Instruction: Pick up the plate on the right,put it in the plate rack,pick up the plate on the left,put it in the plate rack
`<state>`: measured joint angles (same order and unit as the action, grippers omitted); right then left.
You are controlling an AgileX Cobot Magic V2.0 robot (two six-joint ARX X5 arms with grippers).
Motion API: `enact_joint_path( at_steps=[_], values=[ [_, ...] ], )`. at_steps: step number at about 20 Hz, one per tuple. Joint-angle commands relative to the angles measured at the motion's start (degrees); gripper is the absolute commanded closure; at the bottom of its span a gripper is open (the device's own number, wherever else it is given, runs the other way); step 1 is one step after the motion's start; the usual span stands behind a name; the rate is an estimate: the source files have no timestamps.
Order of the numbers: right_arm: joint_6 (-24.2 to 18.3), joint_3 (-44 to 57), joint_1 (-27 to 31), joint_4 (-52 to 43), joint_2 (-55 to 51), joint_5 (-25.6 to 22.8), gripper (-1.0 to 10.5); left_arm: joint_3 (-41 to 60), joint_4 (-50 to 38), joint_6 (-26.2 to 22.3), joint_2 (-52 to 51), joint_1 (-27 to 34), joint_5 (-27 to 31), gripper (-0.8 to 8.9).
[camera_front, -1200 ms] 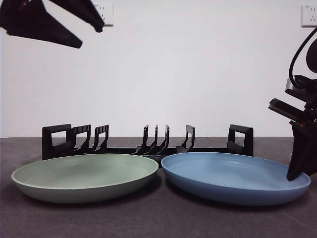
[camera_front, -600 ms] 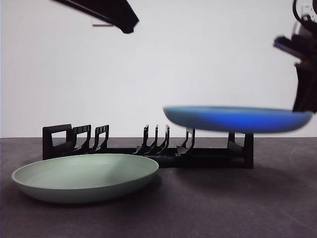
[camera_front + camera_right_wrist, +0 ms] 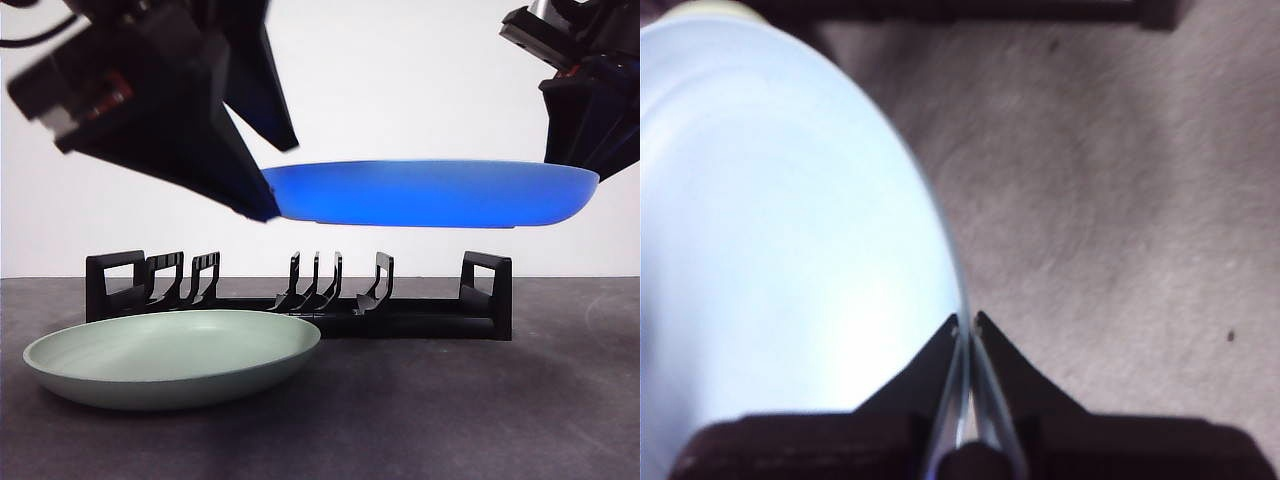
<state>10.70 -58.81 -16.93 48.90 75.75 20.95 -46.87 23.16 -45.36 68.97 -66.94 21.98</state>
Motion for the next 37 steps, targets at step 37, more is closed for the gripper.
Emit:
enact_joint_path(
  at_steps=[37],
  values=[
    [-1.75, -4.48, 1.81, -10.01, -7.34, 3.39, 6.6, -1.25, -0.96, 6.01, 3.28, -0.24, -9.97, 8.23]
  ],
)
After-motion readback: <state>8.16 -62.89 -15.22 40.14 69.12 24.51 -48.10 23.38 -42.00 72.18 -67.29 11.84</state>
